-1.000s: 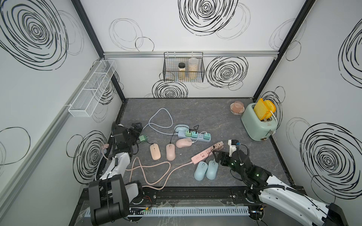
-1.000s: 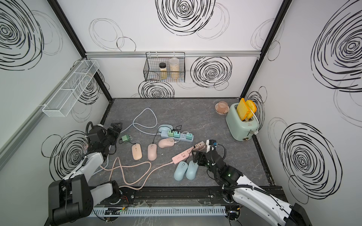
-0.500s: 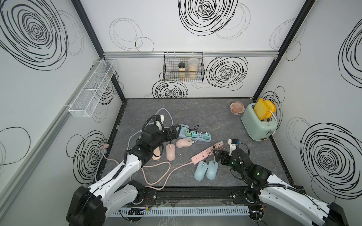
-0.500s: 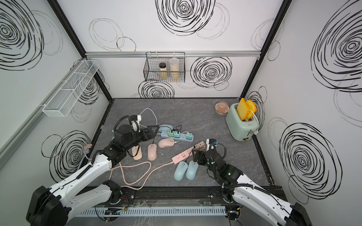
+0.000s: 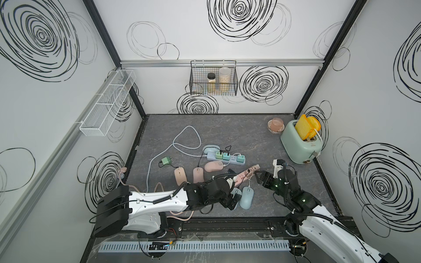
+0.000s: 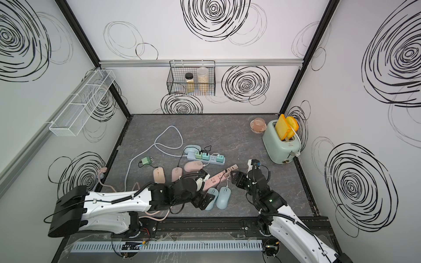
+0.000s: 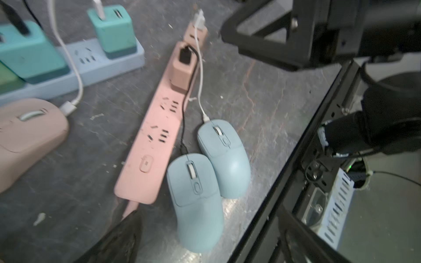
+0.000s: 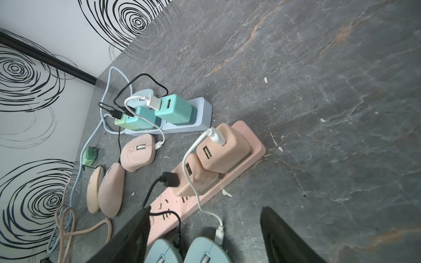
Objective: Unplug the wireless mouse
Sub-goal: Pick up the mouse from the center of the board.
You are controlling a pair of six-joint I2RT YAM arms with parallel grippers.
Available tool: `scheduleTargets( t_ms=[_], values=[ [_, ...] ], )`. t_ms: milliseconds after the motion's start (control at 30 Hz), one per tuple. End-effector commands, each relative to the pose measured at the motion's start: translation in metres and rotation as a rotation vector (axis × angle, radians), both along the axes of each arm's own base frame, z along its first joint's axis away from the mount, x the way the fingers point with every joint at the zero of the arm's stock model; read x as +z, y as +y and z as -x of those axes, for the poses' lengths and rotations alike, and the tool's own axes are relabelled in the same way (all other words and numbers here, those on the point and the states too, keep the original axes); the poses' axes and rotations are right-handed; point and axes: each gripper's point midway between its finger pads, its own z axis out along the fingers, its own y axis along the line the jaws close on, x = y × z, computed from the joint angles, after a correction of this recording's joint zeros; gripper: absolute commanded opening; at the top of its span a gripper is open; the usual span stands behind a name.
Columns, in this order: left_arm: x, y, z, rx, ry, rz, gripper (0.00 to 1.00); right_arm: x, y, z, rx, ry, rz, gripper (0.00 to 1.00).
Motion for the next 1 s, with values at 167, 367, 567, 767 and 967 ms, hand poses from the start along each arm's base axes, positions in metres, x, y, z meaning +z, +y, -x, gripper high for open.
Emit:
scheduleTargets(
  t_ms=[167, 367, 567, 767, 967],
  values=[
    [-0.036, -0.012, 0.008, -0.015, 0.035, -0.051, 0.89, -0.006, -0.001, 0.006, 0.015, 0.023, 0.003, 0.81],
    [-0.042, -0.018, -0.003, -0.01, 0.083, -0.027, 0.94, -0.006, -0.005, 0.009, 0.006, 0.014, 0.004, 0.81],
    [-0.054, -0.02, 0.001, -0.025, 0.137, -0.048, 0.94, -0.007, -0.007, 0.009, -0.003, 0.012, 0.005, 0.82],
    [-0.063, -0.022, -0.001, -0.023, 0.135, -0.067, 0.95, -0.006, -0.006, 0.008, -0.001, 0.007, -0.005, 0.82],
    [-0.058, -0.013, -0.039, 0.053, 0.091, -0.046, 0.96, -0.008, -0.008, 0.01, -0.003, 0.01, -0.004, 0.82]
  ],
)
